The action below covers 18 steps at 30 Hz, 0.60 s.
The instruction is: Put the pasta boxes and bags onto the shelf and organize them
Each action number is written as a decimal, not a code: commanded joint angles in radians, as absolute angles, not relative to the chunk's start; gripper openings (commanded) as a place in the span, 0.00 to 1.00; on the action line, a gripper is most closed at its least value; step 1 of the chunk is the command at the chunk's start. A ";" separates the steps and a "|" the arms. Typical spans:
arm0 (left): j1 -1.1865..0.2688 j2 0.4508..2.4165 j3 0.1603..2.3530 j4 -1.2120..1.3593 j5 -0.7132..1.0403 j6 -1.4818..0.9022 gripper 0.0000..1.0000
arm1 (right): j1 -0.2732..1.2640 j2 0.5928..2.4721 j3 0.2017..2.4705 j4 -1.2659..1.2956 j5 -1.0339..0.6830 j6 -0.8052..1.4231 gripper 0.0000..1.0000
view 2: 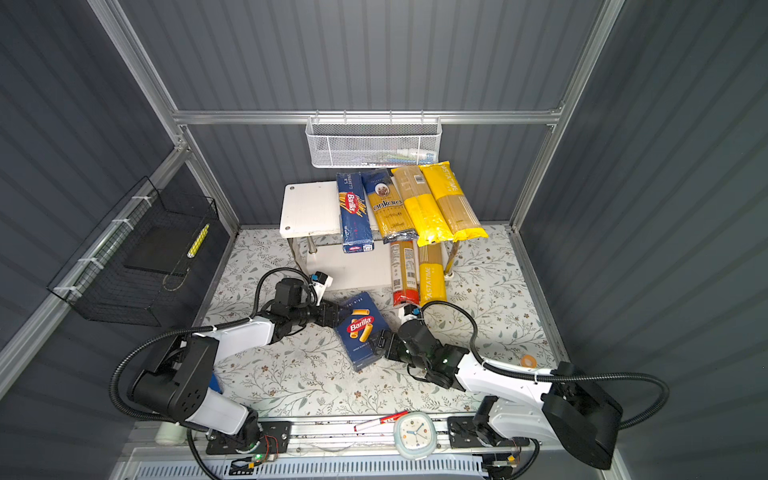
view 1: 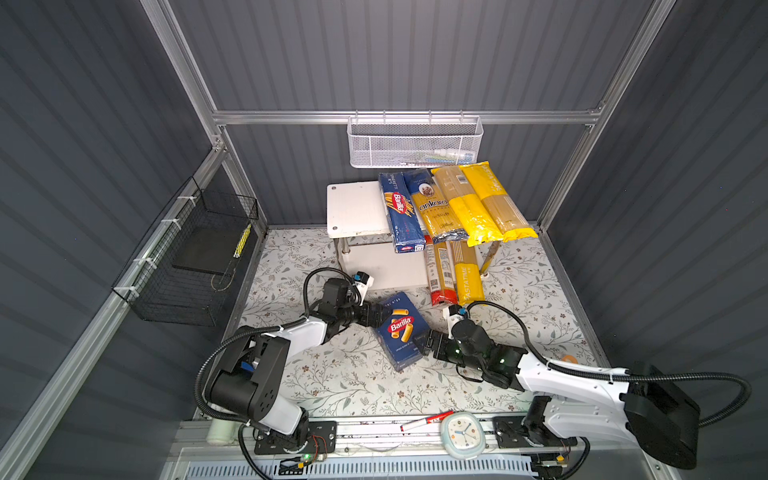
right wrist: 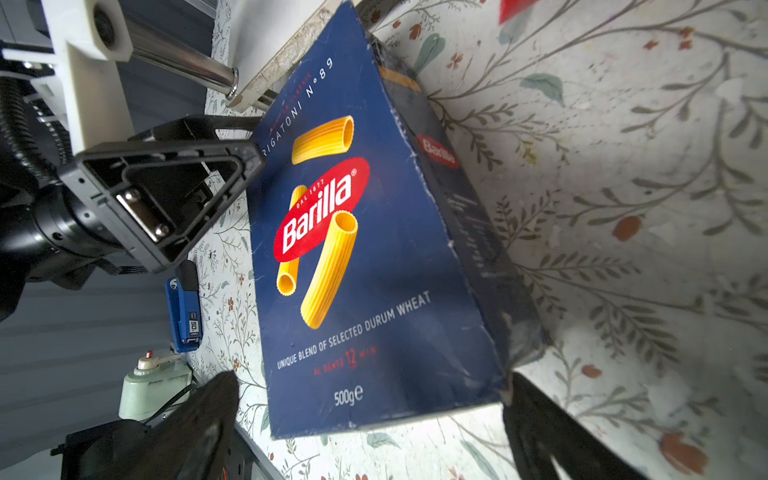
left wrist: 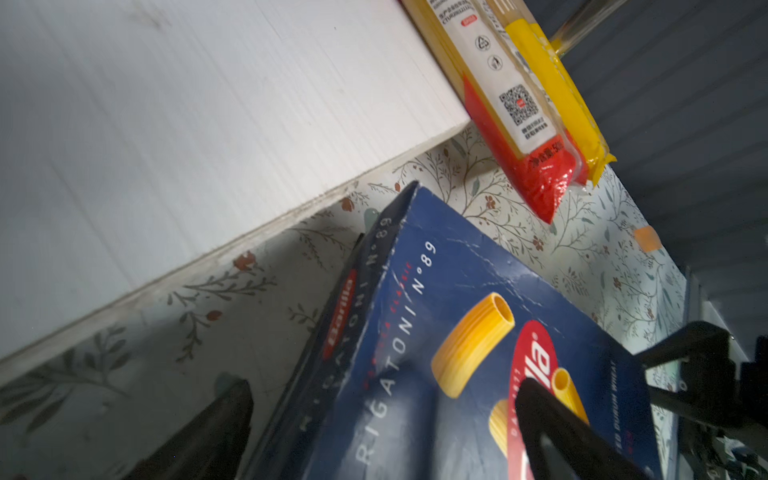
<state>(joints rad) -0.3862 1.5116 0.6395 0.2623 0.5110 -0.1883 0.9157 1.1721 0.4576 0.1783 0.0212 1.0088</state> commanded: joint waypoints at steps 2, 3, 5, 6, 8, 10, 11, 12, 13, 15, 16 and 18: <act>-0.385 1.414 0.593 0.187 0.565 -0.202 1.00 | 0.898 1.173 0.494 0.163 0.029 0.981 0.99; -0.385 1.395 0.582 0.180 0.566 -0.209 0.99 | 0.889 1.176 0.498 0.163 0.024 0.975 0.99; -0.385 1.360 0.556 0.169 0.580 -0.221 0.99 | 0.876 1.183 0.514 0.162 0.011 0.956 0.99; -0.385 1.339 0.545 0.155 0.588 -0.224 0.99 | 0.867 1.189 0.526 0.159 0.001 0.944 0.99; -0.387 1.290 0.515 0.137 0.589 -0.239 1.00 | 0.854 1.196 0.553 0.146 0.000 0.917 0.99; -0.387 1.236 0.476 0.148 0.587 -0.277 0.99 | 0.839 1.211 0.585 0.133 -0.008 0.889 0.99; -0.391 1.214 0.463 0.148 0.587 -0.289 0.99 | 0.829 1.220 0.597 0.133 -0.016 0.881 0.99; -0.396 1.190 0.450 0.141 0.578 -0.300 0.99 | 0.821 1.232 0.610 0.140 -0.029 0.874 0.99; -0.401 1.167 0.438 0.133 0.564 -0.313 1.00 | 0.815 1.246 0.620 0.149 -0.040 0.868 0.99; -0.414 1.132 0.410 0.131 0.550 -0.336 1.00 | 0.807 1.281 0.648 0.165 -0.060 0.855 0.99; -0.423 1.115 0.397 0.132 0.545 -0.347 1.00 | 0.804 1.303 0.666 0.169 -0.073 0.847 0.99; -0.441 1.083 0.368 0.128 0.528 -0.362 1.00 | 0.802 1.348 0.707 0.167 -0.096 0.835 0.99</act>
